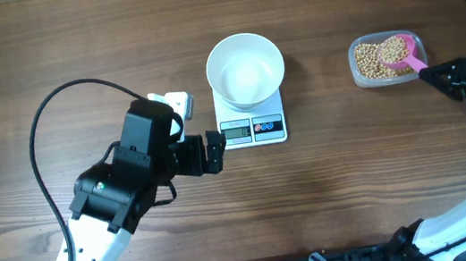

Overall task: Scoop item into bowl and weigh 150g on scale
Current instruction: 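Lift the filled scoop out of the tub with the right gripper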

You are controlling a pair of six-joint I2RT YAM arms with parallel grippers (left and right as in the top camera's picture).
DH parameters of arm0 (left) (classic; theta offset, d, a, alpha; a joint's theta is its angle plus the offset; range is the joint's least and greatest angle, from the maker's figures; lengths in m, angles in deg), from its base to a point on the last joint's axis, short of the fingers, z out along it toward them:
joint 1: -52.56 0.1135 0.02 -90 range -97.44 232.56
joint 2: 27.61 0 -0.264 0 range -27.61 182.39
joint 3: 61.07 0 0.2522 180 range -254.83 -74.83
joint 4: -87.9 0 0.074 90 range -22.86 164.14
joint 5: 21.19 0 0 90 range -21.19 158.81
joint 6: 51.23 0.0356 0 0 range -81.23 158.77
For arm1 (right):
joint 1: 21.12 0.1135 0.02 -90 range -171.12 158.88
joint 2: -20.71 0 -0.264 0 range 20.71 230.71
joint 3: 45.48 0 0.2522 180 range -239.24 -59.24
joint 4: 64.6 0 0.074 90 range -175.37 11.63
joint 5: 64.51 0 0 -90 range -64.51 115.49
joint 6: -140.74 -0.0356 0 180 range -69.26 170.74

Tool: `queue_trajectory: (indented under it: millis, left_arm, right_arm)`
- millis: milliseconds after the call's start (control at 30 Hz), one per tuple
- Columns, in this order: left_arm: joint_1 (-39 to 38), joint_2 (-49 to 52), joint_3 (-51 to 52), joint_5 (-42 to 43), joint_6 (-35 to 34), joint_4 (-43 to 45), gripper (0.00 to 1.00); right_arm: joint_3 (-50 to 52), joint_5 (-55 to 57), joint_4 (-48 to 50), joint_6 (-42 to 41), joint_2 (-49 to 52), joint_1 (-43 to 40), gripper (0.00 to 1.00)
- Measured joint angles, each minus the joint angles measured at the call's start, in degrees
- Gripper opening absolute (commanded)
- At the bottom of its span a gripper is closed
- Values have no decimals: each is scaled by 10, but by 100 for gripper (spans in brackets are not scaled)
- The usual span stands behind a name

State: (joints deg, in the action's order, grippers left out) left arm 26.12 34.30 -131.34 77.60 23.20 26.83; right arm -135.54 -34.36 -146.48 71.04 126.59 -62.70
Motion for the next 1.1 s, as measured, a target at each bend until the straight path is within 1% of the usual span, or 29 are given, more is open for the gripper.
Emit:
queue_trajectory:
  millis: [200,367,500,733,900,1100]
  left_arm:
    - [0,0,0,0,0,0,100]
    - [0,0,0,0,0,0,100]
    - [0,0,0,0,0,0,100]
    - [0,0,0,0,0,0,100]
    - [0,0,0,0,0,0,100]
    - [0,0,0,0,0,0,100]
  right_arm:
    - [0,-26,-39,24,0,0,4]
    - [0,-27,-26,35,0,0,4]
    - [0,-15,6,14,0,0,4]
    - [0,-6,-3,4,0,0,4]
    - [0,-23,-9,3,0,0,4]
    - [0,-1,-13,-14,0,0,4]
